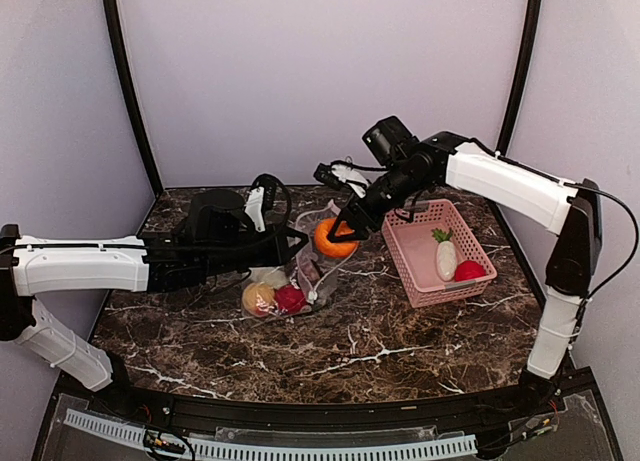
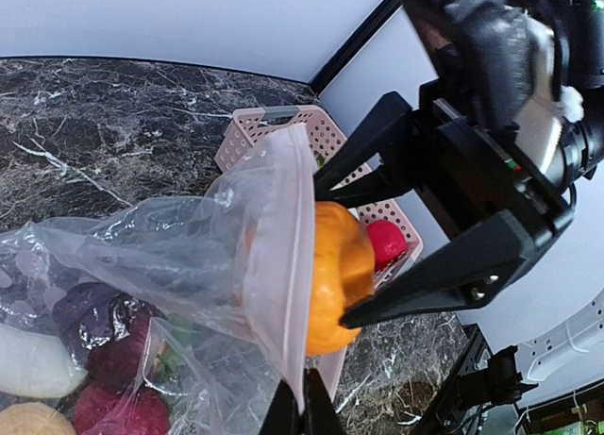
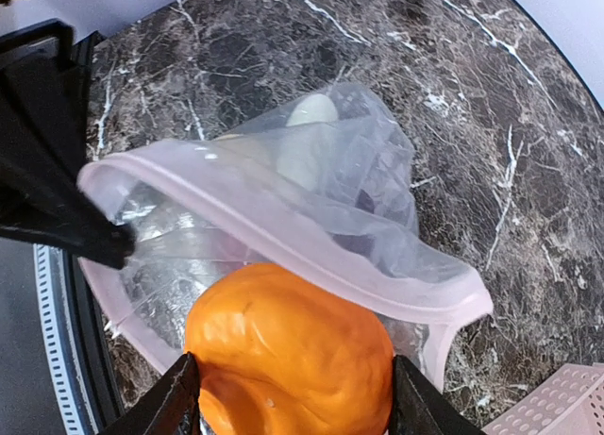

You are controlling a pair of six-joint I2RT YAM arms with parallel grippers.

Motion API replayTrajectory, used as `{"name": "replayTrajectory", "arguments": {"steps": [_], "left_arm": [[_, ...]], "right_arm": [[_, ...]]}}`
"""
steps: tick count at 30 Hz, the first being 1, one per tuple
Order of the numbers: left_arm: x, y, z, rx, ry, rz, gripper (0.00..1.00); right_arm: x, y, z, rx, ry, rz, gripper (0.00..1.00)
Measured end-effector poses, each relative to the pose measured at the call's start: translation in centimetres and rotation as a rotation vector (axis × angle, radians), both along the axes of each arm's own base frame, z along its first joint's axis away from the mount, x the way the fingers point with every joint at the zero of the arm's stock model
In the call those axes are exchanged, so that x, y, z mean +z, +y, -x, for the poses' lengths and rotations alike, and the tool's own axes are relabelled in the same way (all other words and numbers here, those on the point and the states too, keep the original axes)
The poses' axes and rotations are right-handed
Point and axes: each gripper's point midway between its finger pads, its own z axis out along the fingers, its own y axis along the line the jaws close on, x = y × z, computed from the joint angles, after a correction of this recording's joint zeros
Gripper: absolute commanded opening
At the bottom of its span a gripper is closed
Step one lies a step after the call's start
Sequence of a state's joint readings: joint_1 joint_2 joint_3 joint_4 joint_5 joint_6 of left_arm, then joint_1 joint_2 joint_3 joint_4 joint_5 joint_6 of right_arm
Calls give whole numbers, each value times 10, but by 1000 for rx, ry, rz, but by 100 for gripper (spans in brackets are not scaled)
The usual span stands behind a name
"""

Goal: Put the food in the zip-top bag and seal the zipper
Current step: Place the fake vegetable in the zipper food storage bag.

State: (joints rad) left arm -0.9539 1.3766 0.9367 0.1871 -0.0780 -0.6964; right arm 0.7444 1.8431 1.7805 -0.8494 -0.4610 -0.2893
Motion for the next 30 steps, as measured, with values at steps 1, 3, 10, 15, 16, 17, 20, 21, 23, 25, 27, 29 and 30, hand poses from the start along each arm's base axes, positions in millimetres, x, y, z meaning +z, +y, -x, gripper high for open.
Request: {"name": "replayTrajectory", "arguments": {"steps": [1,3,10,15,16,17,20,21,23,25,27,29,30], "left_arm": [[0,0,0,0,1,0,1],[0,0,0,1,3,3,1],[1,-3,2,-8,7,14,1],[1,-3,2,-7,8,16,1],[1,-3,2,-6,8,15,1],[1,-3,2,-5,8,15,1],[2,-3,2,-3,6,16,1],[2,-3,2,-3,5,17,1],[3,-3,2,-3,3,19,1],[4,-3,2,-3,1,23,1],[4,-4,2,-3,-2,25,1],[4,-4,2,-3,-2,25,1],[4,-4,2,-2,-2,25,1]], "right_arm": [[-4,1,-4,-15,1,13,57],[-13,2,-11,-42,1,38,61],[-16,12,-16,-70,11,50,87],[-4,13,-12,-61,6,23,77],[0,11,-12,-65,-7,19,73],[5,9,-12,-72,-22,16,69],[11,-3,-13,-111,-66,22,63],[10,-6,-14,-123,-76,28,62],[5,-11,-18,-145,-82,44,59],[-4,-14,-21,-163,-83,65,56],[-14,-17,-24,-176,-74,90,42],[-20,-18,-27,-187,-65,100,21],[-24,-18,-28,-189,-59,106,10]]}}
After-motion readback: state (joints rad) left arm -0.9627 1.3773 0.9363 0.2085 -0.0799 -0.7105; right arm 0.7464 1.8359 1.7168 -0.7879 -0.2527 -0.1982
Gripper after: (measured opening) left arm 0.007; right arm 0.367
